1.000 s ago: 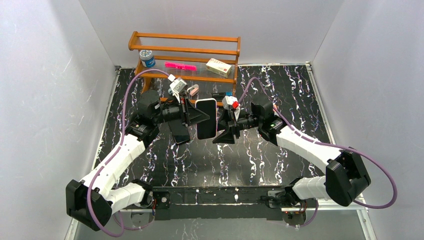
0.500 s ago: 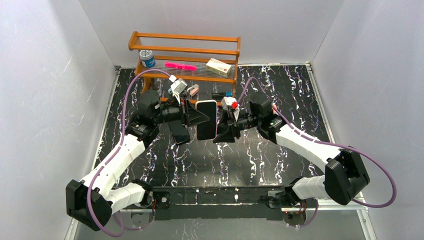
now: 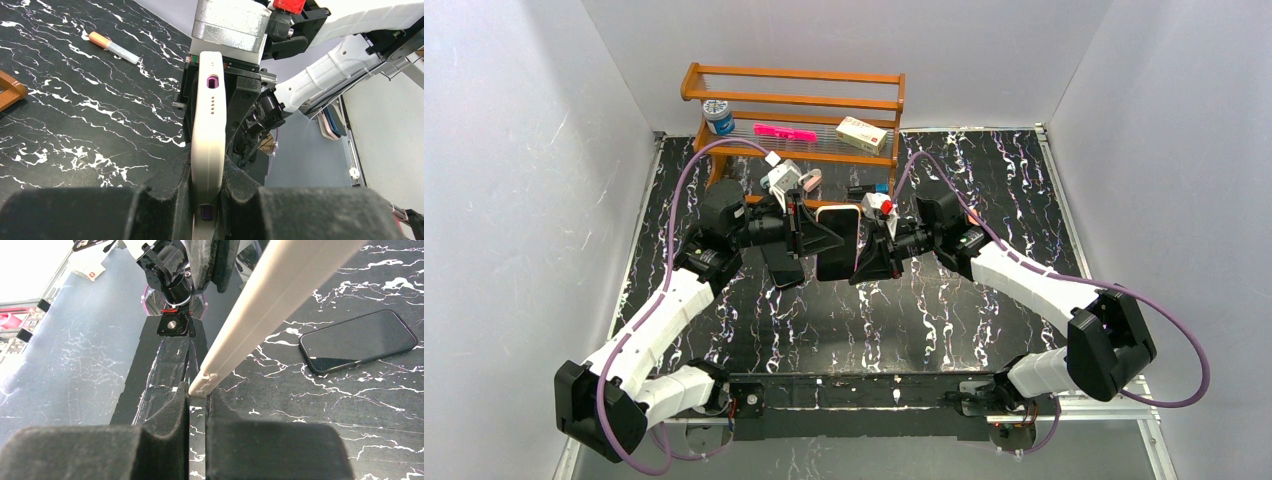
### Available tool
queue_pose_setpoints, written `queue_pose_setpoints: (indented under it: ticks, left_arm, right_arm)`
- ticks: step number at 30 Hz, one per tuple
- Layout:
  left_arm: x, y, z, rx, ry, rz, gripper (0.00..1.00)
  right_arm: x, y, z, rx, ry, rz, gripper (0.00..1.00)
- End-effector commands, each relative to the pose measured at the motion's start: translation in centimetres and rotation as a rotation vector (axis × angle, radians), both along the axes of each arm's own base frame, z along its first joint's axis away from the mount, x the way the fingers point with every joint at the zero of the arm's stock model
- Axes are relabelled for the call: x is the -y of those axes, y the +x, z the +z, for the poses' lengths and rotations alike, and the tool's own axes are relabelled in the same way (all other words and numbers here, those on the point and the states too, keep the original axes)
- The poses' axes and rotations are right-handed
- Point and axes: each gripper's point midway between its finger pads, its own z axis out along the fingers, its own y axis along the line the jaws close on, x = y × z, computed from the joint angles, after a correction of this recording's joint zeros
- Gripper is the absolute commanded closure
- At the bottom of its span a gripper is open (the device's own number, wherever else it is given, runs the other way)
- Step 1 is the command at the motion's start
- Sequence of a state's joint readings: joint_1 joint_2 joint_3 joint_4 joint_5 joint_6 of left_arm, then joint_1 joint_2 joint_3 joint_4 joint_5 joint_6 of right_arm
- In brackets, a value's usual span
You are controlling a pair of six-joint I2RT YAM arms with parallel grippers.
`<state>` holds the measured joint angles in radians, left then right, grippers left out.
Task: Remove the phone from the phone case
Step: Remove the phone case from the phone.
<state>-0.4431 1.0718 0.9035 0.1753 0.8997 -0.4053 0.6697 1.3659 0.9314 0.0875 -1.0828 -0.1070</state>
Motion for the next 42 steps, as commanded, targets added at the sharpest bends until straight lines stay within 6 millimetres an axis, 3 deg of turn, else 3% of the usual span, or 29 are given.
queue_pose_setpoints:
  ticks: [1,6,13,16,24,37,42]
  left_arm:
    - [-0.4,-0.5,2.8,0.066,-0.024,0.000,1.00]
    - [-0.4,-0.5,2.4,0.059,-0.007,-0.003,1.00]
    - [-0.7,-0.8,1.6,0.058,0.024,-0.009,1.00]
    - [-0.7,-1.2,1.3,0.057,0.029,-0.020,1.00]
    - [-1.0,-2.0,0.9,0.066,0.029,-0.044,1.00]
    - [-1.1,-2.2,0.5,0.056,0.035,-0.045,1.00]
    - [-1.5,-1.5,0.8,0.062,0.016,0.014,1.00]
  right_arm:
    - [-0.4,0.7,1.8,0.115,0.054,0.013,0.99]
    - [-0.6,0.9,1.8,0.179,0.066,0.019,0.99]
    - [-1.0,1.0,0.2,0.434,0.082,0.062,0.99]
    - [-0.8,1.0,0.0,0.503,0.075,0.073,0.92]
    - [-0.9,2.3,0.8,0.636,0.056,0.061,0.98]
    - [-1.2,4.1,2.2,0.782,0.031,0.000,0.99]
    - [-0.9,5.8,3.7,0.798,0.112,-0.217,0.96]
